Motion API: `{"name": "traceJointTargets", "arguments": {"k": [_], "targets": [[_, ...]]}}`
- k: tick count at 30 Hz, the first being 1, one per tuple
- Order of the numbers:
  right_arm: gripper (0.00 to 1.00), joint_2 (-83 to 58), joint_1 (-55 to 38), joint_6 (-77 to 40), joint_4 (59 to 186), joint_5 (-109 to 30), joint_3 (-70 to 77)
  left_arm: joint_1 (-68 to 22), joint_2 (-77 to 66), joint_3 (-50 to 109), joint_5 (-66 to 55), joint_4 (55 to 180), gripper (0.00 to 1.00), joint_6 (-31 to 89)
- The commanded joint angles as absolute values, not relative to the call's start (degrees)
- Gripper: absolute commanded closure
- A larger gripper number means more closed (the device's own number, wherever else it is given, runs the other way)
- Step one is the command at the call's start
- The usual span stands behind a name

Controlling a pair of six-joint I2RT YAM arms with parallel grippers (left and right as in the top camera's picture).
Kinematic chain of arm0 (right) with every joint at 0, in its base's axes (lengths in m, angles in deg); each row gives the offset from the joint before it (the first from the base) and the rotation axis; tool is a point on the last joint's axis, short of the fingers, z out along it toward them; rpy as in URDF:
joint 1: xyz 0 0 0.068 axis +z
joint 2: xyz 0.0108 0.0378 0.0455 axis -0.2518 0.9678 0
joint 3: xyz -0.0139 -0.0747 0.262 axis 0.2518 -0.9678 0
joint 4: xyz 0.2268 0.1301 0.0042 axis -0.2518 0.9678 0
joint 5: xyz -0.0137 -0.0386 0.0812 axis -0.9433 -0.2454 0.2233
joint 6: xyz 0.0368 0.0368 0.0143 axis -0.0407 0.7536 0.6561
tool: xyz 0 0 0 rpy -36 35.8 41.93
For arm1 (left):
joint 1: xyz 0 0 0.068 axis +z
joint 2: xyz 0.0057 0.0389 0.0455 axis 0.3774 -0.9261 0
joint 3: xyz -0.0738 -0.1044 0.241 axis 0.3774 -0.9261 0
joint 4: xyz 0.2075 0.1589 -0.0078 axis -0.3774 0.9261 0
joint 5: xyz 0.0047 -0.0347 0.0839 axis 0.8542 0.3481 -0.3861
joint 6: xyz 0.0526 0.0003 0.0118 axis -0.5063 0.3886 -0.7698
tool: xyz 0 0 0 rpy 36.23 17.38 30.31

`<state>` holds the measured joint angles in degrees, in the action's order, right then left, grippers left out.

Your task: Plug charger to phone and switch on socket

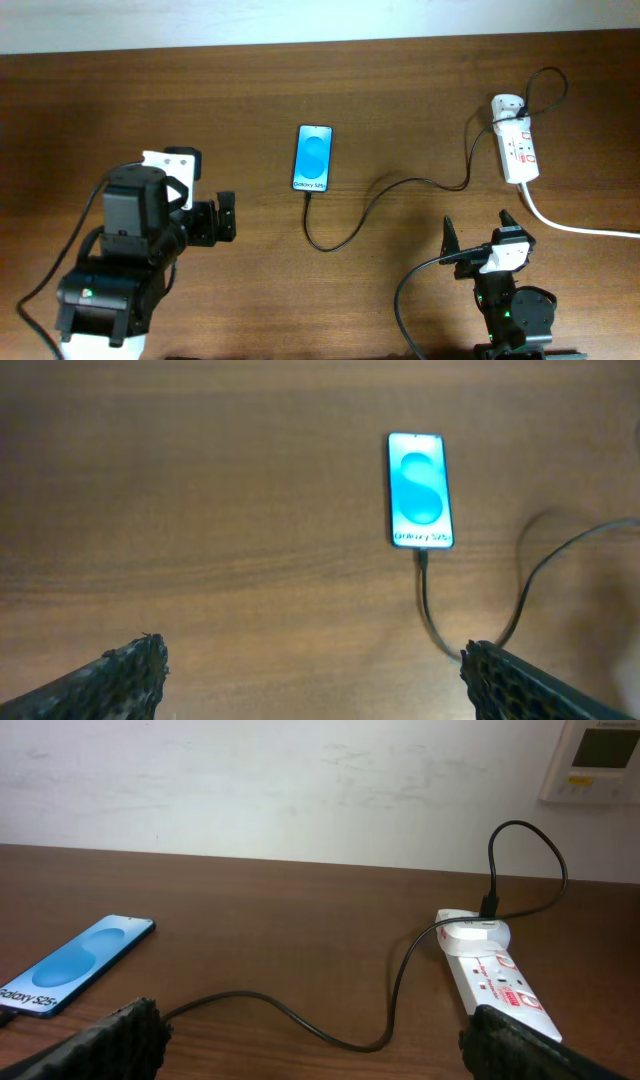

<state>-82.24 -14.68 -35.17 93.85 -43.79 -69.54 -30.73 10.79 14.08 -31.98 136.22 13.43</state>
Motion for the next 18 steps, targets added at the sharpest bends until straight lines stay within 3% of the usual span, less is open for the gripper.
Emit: {"name": "traceJointTargets", "arguments": {"k": [1, 6, 18], "targets": [[0.02, -82.7, -14.3, -35.3, 94.2, -44.1, -69.8, -30.5, 18.0, 7.0, -32.4, 129.9, 0.01, 12.5], [0.02, -82.7, -14.3, -35.3, 94.2, -44.1, -69.8, -30.5, 30.0, -7.9, -32.2, 118.1, 0.01, 12.5], [0.02, -82.7, -14.3, -35.3, 94.2, -44.1, -69.8, -29.9, 42.8, -33.7, -30.7, 85.1, 0.01, 12.5]]}}
